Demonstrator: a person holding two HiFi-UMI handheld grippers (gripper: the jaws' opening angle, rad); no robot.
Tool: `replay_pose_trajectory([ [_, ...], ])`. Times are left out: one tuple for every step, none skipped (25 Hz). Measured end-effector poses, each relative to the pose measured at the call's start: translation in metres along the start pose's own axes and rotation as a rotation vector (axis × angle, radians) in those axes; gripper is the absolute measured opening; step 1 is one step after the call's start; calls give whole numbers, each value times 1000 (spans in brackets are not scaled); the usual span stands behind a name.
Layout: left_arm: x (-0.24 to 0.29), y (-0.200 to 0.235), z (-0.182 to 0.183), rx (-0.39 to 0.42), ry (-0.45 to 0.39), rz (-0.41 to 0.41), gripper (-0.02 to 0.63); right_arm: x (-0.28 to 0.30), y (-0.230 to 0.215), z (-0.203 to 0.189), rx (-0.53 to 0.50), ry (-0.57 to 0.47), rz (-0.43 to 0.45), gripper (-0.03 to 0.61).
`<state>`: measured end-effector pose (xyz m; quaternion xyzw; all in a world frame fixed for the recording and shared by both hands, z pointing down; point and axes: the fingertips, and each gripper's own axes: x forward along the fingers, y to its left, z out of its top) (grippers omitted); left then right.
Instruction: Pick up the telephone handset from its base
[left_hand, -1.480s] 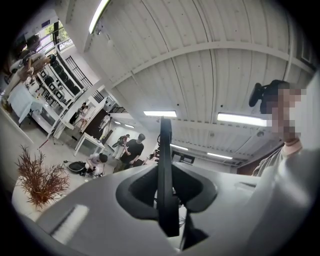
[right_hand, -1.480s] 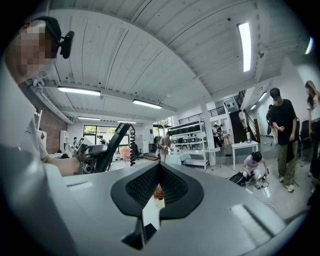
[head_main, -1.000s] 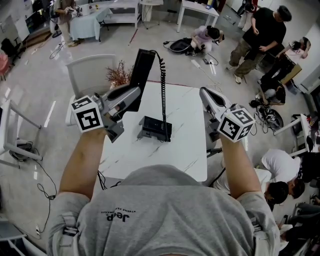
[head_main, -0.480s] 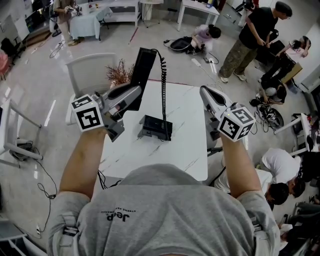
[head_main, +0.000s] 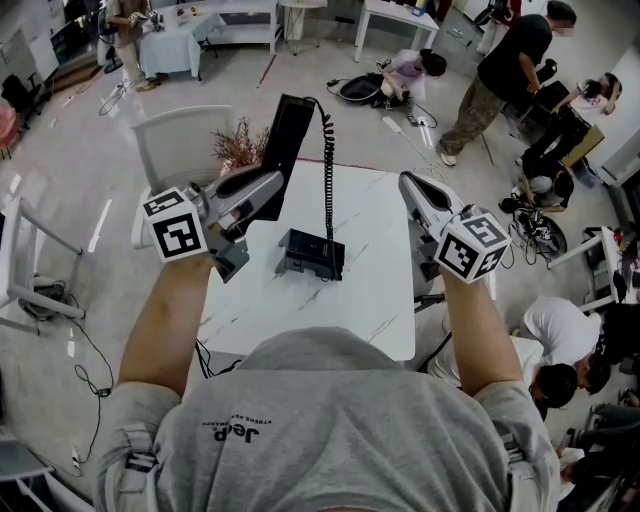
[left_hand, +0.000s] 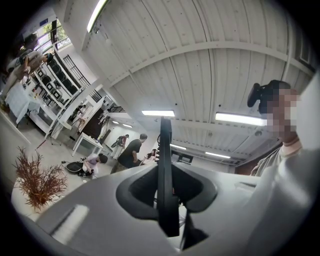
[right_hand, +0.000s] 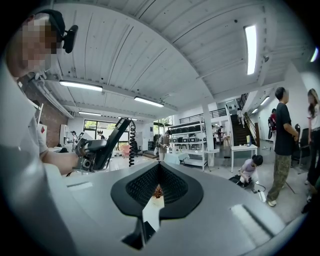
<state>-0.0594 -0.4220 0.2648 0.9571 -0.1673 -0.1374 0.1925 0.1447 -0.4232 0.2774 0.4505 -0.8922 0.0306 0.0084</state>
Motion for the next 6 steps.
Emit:
replay_pose_trajectory([
  [0,0,0,0,0,-1,138,0,0,0,0,1,1,2],
  [0,0,0,0,-1,-1,138,0,1,0,0,1,2,3],
  [0,0,1,0,-1,-2,138,1,1,0,-1,2,3,3],
  [0,0,1,0,-2,-2,139,1,1,0,-1,2,4,3],
  [-1,-1,1,-1,-2,-2,138,1,2,0,-1,3,5,3],
  [-1,-1,1,-1,-2,-2,138,1,2,0,-2,4,6,2],
])
